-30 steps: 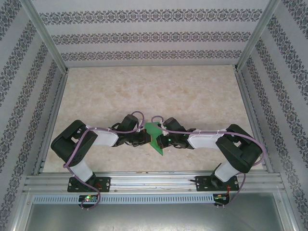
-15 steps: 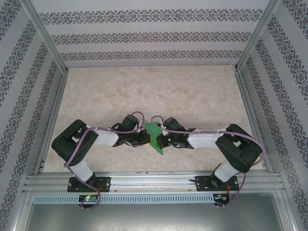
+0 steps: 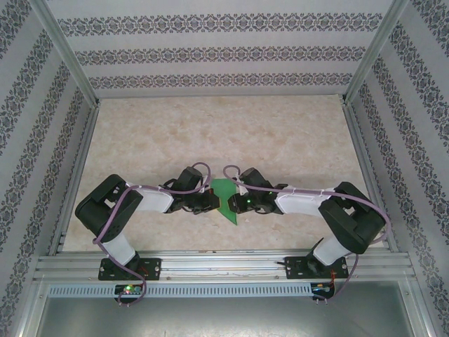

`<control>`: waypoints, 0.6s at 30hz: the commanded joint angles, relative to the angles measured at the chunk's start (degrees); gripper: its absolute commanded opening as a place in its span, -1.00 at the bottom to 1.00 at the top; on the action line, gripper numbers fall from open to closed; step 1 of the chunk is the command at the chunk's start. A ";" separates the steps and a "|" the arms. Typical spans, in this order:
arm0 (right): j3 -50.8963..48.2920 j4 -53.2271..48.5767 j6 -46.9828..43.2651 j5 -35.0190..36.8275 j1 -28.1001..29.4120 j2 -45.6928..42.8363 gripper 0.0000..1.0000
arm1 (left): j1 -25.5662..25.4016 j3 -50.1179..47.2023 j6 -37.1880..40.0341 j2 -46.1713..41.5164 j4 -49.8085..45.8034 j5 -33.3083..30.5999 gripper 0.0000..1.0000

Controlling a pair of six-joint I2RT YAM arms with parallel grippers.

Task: Fold a paper plane with a square sheet of paper (fold left side to right side)
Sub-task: Third fold the triangle at the center of the table.

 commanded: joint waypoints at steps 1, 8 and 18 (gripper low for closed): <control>1.63 -2.38 -0.01 -0.72 -1.27 -3.10 -0.40 | -0.67 -0.54 0.77 1.34 -7.27 -3.27 -1.00; -0.01 -7.41 1.05 -4.86 -3.27 -10.23 -0.31 | -0.62 -0.53 0.63 1.07 -7.30 -3.30 -1.00; -6.16 -7.41 15.80 -18.28 -3.61 -14.78 -0.79 | -0.62 -0.29 0.66 0.90 -7.39 -3.32 -1.00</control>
